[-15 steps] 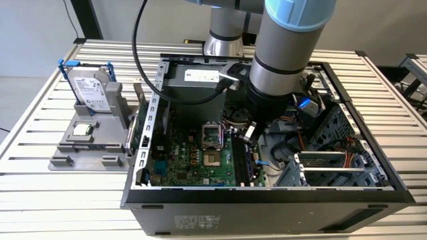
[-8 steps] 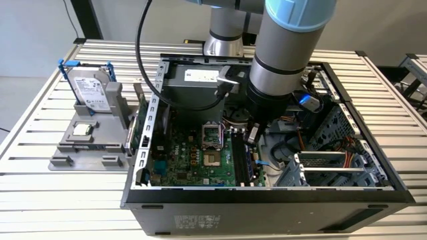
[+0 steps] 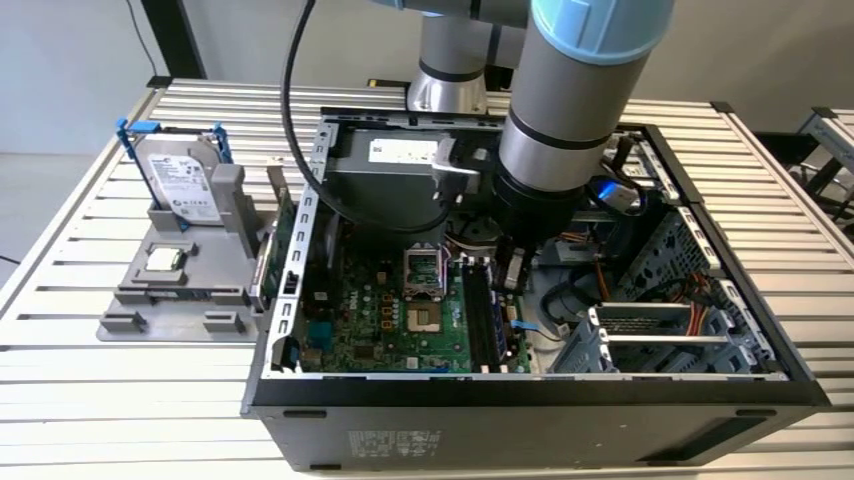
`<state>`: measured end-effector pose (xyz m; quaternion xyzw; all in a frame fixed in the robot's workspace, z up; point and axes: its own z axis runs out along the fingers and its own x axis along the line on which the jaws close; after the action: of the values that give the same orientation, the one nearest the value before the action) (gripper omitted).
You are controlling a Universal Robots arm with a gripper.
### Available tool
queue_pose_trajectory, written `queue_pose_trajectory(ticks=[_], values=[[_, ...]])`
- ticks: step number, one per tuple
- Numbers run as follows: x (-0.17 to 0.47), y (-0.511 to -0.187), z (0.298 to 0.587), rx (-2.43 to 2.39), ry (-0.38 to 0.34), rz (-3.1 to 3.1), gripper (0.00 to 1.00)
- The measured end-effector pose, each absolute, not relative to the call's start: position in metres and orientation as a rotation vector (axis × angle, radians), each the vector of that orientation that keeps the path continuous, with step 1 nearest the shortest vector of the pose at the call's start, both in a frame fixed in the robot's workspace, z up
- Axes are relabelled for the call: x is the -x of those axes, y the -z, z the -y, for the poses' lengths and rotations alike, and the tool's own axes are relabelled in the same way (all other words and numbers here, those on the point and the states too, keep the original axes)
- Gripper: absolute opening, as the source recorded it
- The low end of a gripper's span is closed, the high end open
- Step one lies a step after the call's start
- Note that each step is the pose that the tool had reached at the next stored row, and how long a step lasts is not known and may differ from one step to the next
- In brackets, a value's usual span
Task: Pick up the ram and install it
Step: 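Press down the ram until it locks into place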
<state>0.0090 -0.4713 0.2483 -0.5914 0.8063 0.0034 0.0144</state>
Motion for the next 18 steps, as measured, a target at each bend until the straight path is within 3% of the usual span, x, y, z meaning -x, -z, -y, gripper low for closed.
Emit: queue_pose_trajectory(ticks=[18], values=[[-0.0095,-0.2476,0.4714,2.125,-0.015,-2.273,0.00]])
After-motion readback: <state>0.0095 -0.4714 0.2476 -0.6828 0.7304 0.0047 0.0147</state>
